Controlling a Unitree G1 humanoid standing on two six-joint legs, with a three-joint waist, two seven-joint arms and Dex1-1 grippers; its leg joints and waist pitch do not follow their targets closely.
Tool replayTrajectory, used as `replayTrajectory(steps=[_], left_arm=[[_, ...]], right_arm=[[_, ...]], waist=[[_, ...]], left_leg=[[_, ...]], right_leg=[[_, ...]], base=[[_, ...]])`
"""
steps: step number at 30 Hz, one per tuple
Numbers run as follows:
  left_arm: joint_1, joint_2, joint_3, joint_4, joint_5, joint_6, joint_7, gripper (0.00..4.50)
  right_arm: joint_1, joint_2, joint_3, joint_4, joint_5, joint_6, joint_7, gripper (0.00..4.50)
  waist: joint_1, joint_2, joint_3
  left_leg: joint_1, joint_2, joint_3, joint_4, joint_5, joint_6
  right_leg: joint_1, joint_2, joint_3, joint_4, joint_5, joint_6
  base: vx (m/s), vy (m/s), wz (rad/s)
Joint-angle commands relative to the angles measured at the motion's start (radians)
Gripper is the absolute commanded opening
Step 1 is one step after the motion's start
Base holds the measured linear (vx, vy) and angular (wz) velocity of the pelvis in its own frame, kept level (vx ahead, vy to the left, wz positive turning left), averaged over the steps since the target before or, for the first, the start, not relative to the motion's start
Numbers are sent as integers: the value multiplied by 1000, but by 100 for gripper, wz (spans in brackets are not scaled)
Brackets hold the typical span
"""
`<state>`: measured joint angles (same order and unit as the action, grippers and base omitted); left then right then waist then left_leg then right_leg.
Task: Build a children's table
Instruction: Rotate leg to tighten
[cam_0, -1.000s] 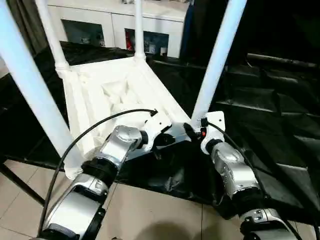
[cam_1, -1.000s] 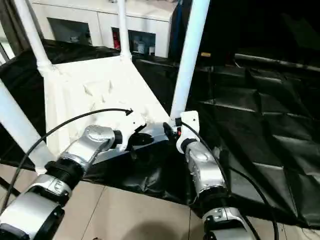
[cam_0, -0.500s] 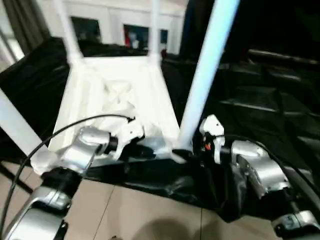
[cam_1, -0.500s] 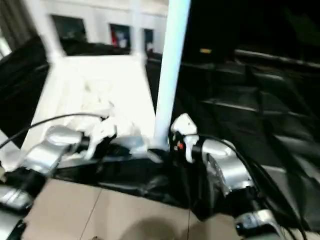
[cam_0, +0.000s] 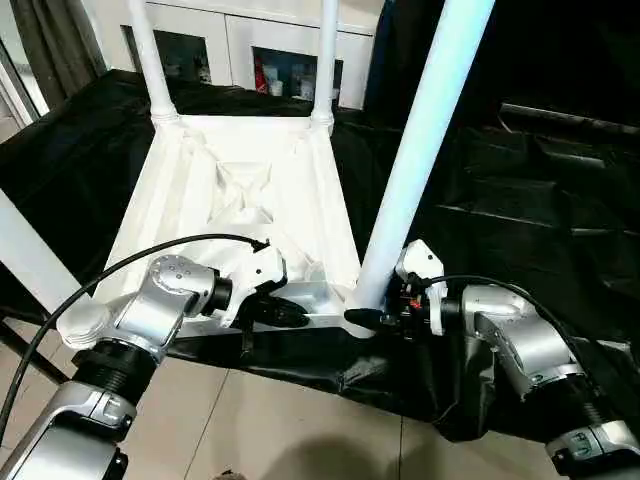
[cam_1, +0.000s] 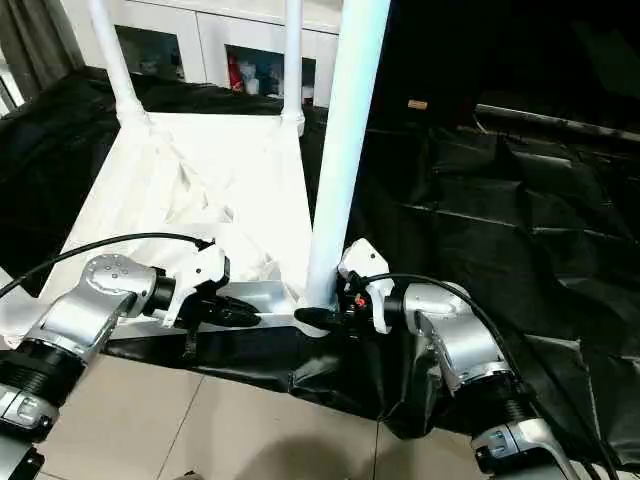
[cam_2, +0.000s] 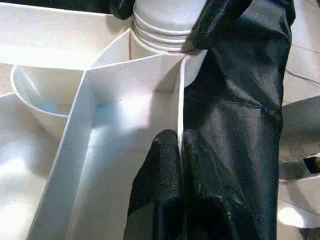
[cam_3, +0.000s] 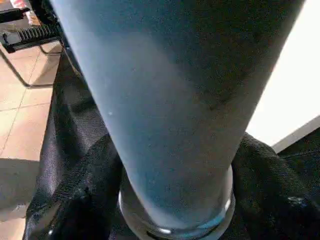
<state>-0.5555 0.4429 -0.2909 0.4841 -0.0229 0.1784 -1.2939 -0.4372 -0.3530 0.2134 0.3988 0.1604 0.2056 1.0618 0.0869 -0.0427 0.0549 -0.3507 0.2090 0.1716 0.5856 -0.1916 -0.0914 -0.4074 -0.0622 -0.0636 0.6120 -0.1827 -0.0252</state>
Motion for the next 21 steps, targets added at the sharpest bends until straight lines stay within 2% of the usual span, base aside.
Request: replayTrajectory(steps=[1,2,3,6,7,8,9,10,11,12,13,14,15,16,17,19,21], left_arm=[[7,-13,-5,-17,-15,7,4,0],[7,-13,-5,-17,-15,7,4,0],[5,-19,-1,-11,-15,11,15,0],[-29,-69,6,54,13,19,114,0],[-37,-79,7,68,21,21,137,0],[-51,-101,8,92,29,24,173,0],[-79,-145,10,140,46,29,244,0],[-97,-174,10,169,55,33,287,0],[-119,-212,9,203,66,42,342,0],[-126,-225,9,214,70,46,362,0],[-143,-254,11,240,77,54,410,0],[-150,-267,11,251,80,57,431,0],[-168,-310,11,285,93,63,496,0],[-177,-332,10,302,100,65,529,0],[-180,-349,7,309,104,69,543,0],[-189,-369,3,332,115,64,561,0],[-193,-370,6,341,116,57,561,0]], right_arm=[[-15,1,3,8,-8,-3,-4,274],[-15,1,3,8,-8,-3,-4,273],[-14,9,-1,14,-12,-3,-26,272],[-22,69,-53,82,-29,14,-201,272],[-24,81,-63,95,-31,20,-235,270],[-22,102,-73,109,-39,18,-290,270],[-18,141,-91,137,-56,14,-397,270],[-15,170,-104,147,-61,17,-460,270],[-14,210,-121,153,-60,23,-534,270],[-13,225,-128,153,-58,27,-559,270],[-14,253,-135,154,-60,33,-607,270],[-17,266,-136,158,-66,30,-630,269],[-29,306,-142,183,-80,23,-706,269],[-37,328,-146,199,-85,20,-745,269],[-47,345,-149,216,-91,16,-781,269],[-66,363,-142,245,-112,-1,-813,269],[-67,369,-149,249,-107,-5,-811,269]], waist=[[-1,-4,-65],[-1,-4,-64],[0,6,-64],[-6,3,-60],[-7,2,-59],[-8,2,-58],[-11,10,-58],[-11,6,-58],[-17,10,-58],[-15,9,-58],[-15,12,-60],[-15,11,-60],[-15,16,-60],[-15,15,-59],[-12,16,-62],[-12,14,-62],[-11,15,-65]], left_leg=[[1,23,3,-64,-112,47],[1,23,3,-65,-112,47],[2,22,2,-64,-115,44],[2,20,3,-67,-154,25],[4,19,1,-70,-174,12],[5,19,1,-69,-182,8],[8,19,1,-69,-195,-1],[11,19,-1,-70,-206,-15],[7,15,0,-71,-206,-22],[8,16,-3,-71,-210,-27],[9,15,-3,-71,-215,-21],[7,14,-3,-70,-207,-19],[8,15,-3,-70,-203,-15],[13,15,-1,-69,-215,-16],[10,13,-3,-69,-210,-13],[4,13,-3,-70,-204,-3],[5,12,-3,-69,-198,2]], right_leg=[[59,-74,50,-59,-127,-209],[59,-74,50,-59,-127,-209],[59,-74,50,-59,-128,-210],[55,-72,50,-70,-183,-203],[56,-74,48,-77,-250,-185],[55,-75,48,-80,-280,-176],[50,-74,50,-86,-314,-163],[50,-74,48,-89,-343,-153],[51,-72,49,-93,-359,-140],[50,-74,48,-91,-368,-136],[51,-74,48,-95,-378,-130],[51,-74,49,-95,-370,-129],[49,-72,49,-95,-353,-131],[43,-71,49,-97,-359,-133],[50,-71,48,-94,-354,-134],[52,-72,47,-95,-355,-126],[51,-71,47,-95,-346,-119]], base=[[0,0,0],[0,0,0],[0,0,0],[0,0,0],[0,0,0],[0,0,0],[0,0,0],[0,0,0],[0,0,0],[0,0,0],[0,0,0],[0,0,0],[0,0,0],[0,0,0],[0,0,0],[0,0,0],[0,0,0]])
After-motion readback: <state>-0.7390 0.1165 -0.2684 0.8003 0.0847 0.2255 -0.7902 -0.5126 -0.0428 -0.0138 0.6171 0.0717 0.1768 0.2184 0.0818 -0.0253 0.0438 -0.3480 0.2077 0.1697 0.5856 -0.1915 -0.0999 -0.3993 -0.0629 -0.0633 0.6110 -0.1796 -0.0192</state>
